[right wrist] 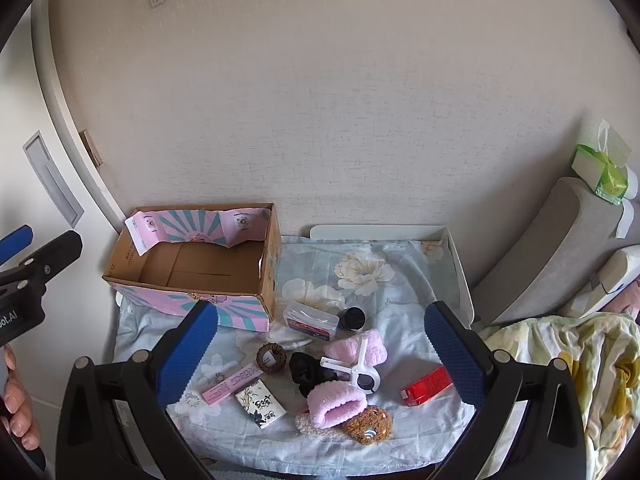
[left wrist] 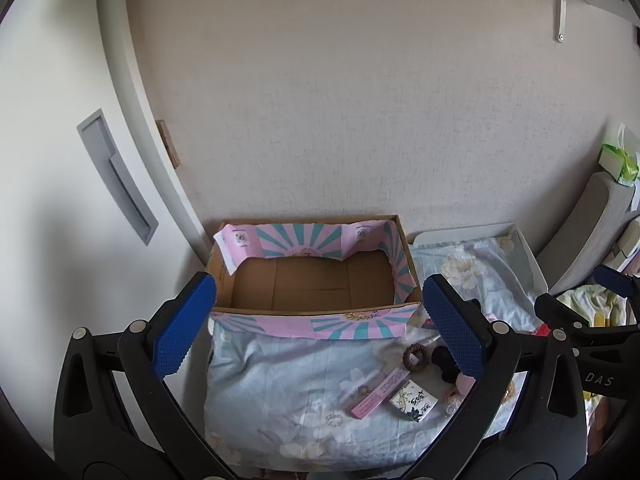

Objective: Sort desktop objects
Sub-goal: 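Move both grippers toward the scattered items on the bed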

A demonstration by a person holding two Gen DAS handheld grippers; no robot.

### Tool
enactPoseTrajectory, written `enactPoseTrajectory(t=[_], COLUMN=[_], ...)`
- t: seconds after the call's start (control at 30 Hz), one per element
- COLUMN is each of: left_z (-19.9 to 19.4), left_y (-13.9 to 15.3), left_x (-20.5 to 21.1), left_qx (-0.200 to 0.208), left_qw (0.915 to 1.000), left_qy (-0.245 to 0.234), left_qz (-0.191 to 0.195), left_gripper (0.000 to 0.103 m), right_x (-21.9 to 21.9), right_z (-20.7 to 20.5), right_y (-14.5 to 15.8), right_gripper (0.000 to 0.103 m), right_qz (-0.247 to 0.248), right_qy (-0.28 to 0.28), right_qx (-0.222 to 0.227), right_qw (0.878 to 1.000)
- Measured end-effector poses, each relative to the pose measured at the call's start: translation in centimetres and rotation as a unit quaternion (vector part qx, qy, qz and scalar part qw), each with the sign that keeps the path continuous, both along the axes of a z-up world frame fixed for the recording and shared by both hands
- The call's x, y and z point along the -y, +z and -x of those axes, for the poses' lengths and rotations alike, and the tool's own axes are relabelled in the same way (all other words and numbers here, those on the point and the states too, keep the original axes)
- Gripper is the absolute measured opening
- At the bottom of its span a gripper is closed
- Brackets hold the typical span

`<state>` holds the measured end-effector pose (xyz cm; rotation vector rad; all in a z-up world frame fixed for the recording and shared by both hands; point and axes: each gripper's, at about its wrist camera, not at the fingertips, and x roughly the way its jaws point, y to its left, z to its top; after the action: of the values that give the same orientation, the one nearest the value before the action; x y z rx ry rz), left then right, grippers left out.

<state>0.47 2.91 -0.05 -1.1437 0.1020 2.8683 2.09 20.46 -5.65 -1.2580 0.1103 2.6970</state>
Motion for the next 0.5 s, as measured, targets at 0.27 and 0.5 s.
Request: enactPoseTrajectory(t=[0.27,0.5], left_z=[-0.22,-0.31], left_y=[-0.19,-0.32], left_x=[0.09,-0.06], left_qx=[0.002,0.003], left_qw=[0.9999,0.9998], left_qy=[-0.007,-0.011], left_qz=[-0.009,-0.015], left_gripper=[0.103,0.103], right_x=[-0.09,-0.33], right_z=[-0.16,-0.31], right_y=[0.0,-0.13], right_gripper=[0.103,0.103], right_qz=[0.001,0.003], right_qy=[0.0,-0.006], right_qx=[-0.001,0.006], right_qw=[1.0,1.0])
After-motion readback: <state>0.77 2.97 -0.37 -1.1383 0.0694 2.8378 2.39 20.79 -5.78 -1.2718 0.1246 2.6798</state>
